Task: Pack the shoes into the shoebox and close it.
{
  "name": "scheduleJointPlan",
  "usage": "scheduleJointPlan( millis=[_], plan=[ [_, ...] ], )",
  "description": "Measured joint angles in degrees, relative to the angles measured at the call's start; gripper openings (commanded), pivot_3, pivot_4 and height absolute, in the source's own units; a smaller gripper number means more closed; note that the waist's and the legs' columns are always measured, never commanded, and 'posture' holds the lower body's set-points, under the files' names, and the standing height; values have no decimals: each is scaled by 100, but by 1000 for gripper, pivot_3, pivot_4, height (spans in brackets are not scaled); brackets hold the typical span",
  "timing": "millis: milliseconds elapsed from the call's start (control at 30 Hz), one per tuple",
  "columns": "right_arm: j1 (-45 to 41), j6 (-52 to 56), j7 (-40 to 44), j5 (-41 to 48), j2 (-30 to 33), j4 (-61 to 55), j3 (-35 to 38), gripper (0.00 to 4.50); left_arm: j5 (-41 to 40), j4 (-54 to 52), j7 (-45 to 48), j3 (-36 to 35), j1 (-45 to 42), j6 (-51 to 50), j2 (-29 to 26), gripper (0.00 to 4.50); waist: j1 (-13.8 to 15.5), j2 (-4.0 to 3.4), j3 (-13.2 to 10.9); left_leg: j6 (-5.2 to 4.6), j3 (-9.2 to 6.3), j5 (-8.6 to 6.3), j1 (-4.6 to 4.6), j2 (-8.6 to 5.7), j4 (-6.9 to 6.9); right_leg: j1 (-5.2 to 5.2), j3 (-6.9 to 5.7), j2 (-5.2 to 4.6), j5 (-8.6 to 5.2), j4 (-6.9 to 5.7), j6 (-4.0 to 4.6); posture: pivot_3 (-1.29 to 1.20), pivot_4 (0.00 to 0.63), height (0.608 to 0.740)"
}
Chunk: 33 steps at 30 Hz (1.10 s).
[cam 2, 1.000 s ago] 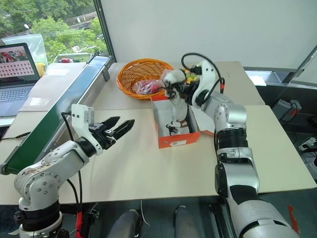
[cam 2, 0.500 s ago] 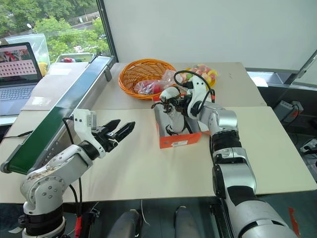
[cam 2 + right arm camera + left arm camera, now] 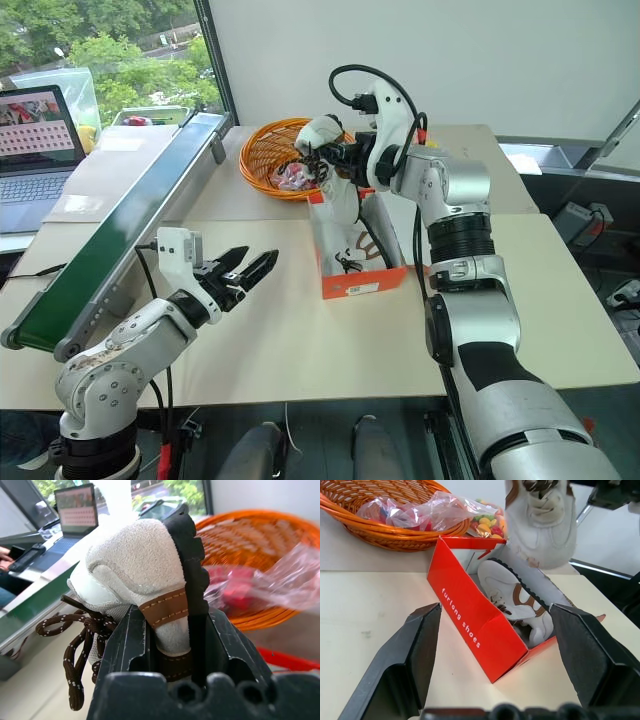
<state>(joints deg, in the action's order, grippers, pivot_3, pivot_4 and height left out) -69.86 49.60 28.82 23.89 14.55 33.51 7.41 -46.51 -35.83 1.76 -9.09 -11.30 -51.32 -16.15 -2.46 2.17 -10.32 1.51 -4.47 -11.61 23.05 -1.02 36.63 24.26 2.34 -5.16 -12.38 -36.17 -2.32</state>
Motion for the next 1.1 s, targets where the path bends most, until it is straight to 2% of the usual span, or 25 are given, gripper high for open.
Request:
scheduleJointPlan(
  millis=[500,733,1100],
  plan=[
    [919,-8,-74,-76,-70,-96,0,941,38,-2,0,-19,-4,-5,-234,3692,-15,0,0,0,0,0,0,-1,1,2,1,1,1,-2,-1,0,150,740],
    [1175,-438,-64,-268,-45,-39,-60,941,-86,-71,-31,-104,-25,-67,-382,3692,-6,0,0,0,0,0,-2,-1,1,-1,0,0,1,-1,-2,0,150,740],
    [935,-1607,145,-852,-180,1725,-325,941,-92,-98,-119,-109,-119,-139,-374,3692,-5,0,0,0,1,0,-15,-1,1,-14,1,0,1,0,-1,0,150,740]
  ],
)
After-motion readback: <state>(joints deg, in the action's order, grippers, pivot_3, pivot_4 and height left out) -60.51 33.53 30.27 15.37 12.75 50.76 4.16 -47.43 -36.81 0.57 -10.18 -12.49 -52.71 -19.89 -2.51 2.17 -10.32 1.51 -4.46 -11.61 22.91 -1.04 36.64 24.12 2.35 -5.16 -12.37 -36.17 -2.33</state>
